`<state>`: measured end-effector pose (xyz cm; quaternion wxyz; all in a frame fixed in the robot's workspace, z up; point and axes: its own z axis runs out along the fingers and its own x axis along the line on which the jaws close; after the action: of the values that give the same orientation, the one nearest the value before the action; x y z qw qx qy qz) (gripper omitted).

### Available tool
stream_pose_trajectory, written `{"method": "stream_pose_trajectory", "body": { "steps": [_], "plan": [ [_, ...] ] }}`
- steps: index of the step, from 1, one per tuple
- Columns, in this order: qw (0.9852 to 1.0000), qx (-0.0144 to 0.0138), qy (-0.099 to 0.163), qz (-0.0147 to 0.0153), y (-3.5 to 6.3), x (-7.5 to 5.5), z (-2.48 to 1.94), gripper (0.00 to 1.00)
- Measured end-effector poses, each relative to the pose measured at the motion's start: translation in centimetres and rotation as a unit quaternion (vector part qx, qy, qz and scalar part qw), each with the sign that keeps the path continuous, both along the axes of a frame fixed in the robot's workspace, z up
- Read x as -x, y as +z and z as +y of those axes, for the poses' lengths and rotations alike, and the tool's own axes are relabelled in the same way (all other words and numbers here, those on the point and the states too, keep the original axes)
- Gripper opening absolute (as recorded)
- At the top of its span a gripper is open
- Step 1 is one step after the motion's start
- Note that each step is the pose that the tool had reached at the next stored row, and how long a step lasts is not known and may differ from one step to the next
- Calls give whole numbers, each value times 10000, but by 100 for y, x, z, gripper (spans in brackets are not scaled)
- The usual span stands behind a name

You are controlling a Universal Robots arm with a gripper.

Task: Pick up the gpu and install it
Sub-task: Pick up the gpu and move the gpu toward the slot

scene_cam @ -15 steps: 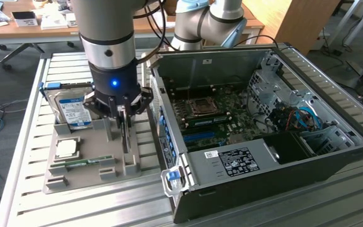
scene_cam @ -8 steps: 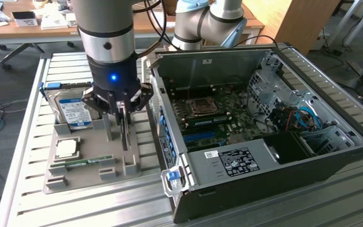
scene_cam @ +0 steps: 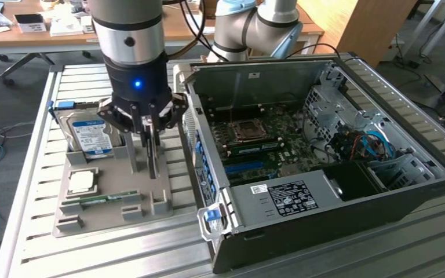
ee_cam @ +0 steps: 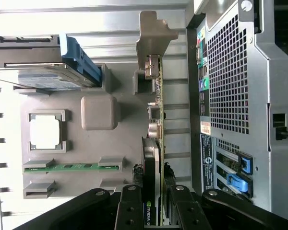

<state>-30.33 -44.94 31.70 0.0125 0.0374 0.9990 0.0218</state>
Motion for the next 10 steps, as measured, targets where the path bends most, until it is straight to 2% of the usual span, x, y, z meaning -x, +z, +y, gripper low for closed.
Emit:
{"method": "stream_pose_trajectory", "body": {
  "steps": [5, 10],
  "plan": [
    [10000, 0, 0, 0, 86, 0, 0, 27],
    [10000, 0, 0, -1, 88, 0, 0, 27]
  ]
}}
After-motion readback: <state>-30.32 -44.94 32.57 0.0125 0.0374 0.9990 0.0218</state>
